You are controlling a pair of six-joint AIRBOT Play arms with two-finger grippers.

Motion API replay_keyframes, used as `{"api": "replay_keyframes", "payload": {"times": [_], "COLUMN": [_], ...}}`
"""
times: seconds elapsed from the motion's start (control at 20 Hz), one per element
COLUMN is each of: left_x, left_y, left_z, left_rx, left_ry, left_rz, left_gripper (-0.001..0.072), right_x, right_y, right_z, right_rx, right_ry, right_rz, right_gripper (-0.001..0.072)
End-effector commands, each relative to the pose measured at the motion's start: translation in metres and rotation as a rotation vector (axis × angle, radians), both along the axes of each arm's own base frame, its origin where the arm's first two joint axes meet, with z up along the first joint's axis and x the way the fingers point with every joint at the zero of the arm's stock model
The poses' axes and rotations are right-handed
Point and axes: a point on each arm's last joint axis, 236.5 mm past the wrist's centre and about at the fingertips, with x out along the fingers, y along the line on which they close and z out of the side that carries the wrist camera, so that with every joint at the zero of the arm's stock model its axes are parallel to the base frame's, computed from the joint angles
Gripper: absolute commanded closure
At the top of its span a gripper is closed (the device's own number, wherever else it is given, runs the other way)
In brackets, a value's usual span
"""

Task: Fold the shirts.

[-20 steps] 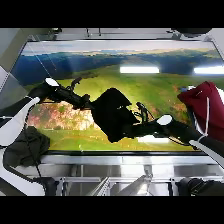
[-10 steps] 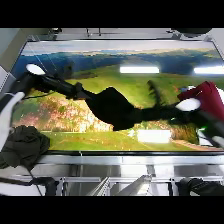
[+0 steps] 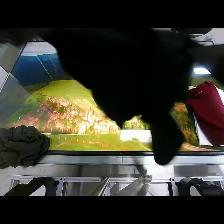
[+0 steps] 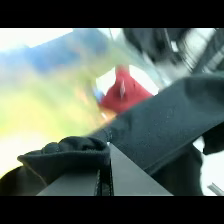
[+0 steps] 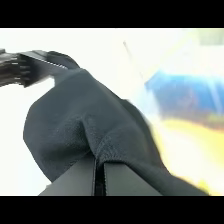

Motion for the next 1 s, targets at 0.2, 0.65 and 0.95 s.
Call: {"api": "replay_keyframes", "payload": {"times": [0.2,0.65,0.95], "left_x": [0.019,0.176,0.174], "left_y": [0.014,0.034,0.086], "left_z": [-0.027,-0.294,-0.338], "left_rx": [0.035,0.062,0.044], "left_ry": [0.066,0.652,0.907], "left_rz": [0.087,0.124,0.068], "left_gripper": [0.0688,0.0106,-0.0013], "right_x": [0.037,0.205,0.181], "right_y": [-0.004,-0.034,-0.063], "right_z": [-0.024,-0.268,-0.301], "right_rx": [-0.003,-0.016,-0.053], "right_ry": [0.116,0.710,0.807], "right_rz": [0.017,-0.065,0.048], "right_gripper": [0.0693,0.0210,0.0213]}}
